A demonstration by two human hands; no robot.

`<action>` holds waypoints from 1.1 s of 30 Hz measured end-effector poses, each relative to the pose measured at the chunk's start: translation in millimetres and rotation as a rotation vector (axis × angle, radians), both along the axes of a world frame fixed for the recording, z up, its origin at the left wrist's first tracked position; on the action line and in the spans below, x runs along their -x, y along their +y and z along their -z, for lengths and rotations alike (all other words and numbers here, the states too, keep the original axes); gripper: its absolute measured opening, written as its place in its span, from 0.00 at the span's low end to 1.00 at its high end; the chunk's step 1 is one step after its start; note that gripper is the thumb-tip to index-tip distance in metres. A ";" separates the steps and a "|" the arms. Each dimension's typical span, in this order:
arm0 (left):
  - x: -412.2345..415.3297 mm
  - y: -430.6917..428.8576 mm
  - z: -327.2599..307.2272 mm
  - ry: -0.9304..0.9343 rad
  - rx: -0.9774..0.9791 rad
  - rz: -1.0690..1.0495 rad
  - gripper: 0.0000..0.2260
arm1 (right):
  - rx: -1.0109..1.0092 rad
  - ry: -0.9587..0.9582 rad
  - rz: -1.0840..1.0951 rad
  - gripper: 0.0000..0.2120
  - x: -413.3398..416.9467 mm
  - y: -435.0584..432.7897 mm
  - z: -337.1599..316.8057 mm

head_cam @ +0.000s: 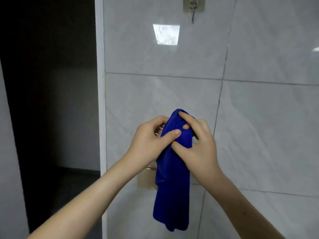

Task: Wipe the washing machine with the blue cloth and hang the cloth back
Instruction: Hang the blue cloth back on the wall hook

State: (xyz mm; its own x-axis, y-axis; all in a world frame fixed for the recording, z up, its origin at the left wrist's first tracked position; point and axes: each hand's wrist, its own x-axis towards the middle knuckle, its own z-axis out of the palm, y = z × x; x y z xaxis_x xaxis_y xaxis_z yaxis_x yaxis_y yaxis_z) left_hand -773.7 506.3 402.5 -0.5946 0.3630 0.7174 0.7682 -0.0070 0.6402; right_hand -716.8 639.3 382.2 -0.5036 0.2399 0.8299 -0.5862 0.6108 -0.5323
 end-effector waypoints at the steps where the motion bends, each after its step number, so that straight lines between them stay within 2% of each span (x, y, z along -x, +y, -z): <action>1: 8.4 3.0 -21.8 0.038 -0.019 0.009 0.03 | -0.015 0.037 0.006 0.30 8.1 3.9 -21.0; 6: 40.8 21.8 -127.8 0.180 -0.074 0.063 0.03 | -0.058 0.172 0.046 0.31 41.2 21.0 -127.4; 9: 55.9 34.6 -182.3 0.233 -0.107 0.067 0.04 | -0.061 0.191 0.010 0.28 50.7 30.4 -182.6; 13: 78.1 49.7 -235.7 0.282 -0.106 0.076 0.03 | 0.138 0.164 -0.165 0.20 69.4 46.2 -239.6; 16: 96.9 62.2 -261.3 0.268 -0.057 0.064 0.10 | 0.051 0.104 0.000 0.11 89.7 55.0 -274.3; 18: 108.4 68.6 -273.9 0.246 -0.047 0.048 0.14 | 0.010 0.089 0.107 0.11 102.9 59.4 -289.4; 21: 124.1 72.7 -288.5 0.237 -0.091 0.024 0.10 | 0.006 0.072 0.232 0.10 113.1 70.4 -305.3; 25: 137.5 73.7 -302.5 0.246 -0.117 0.021 0.06 | -0.086 -0.023 0.534 0.11 114.4 80.9 -317.5; 28: 143.3 76.2 -310.2 0.253 -0.115 0.019 0.04 | -0.143 -0.052 0.610 0.13 113.7 84.5 -321.5; 30: 147.7 76.5 -313.4 0.252 -0.095 0.003 0.04 | -0.174 -0.070 0.556 0.14 114.9 91.0 -322.2; 33: 155.5 75.9 -314.9 0.230 -0.089 -0.035 0.04 | -0.077 -0.046 0.260 0.12 119.0 98.7 -324.8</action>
State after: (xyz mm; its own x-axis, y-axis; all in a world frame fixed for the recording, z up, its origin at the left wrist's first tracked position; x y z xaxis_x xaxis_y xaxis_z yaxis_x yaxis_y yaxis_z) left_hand -929.2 582.2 717.4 -0.4234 0.2747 0.8633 0.8942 -0.0260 0.4469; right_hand -835.8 738.1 707.0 -0.4708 0.3029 0.8286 -0.3805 0.7776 -0.5005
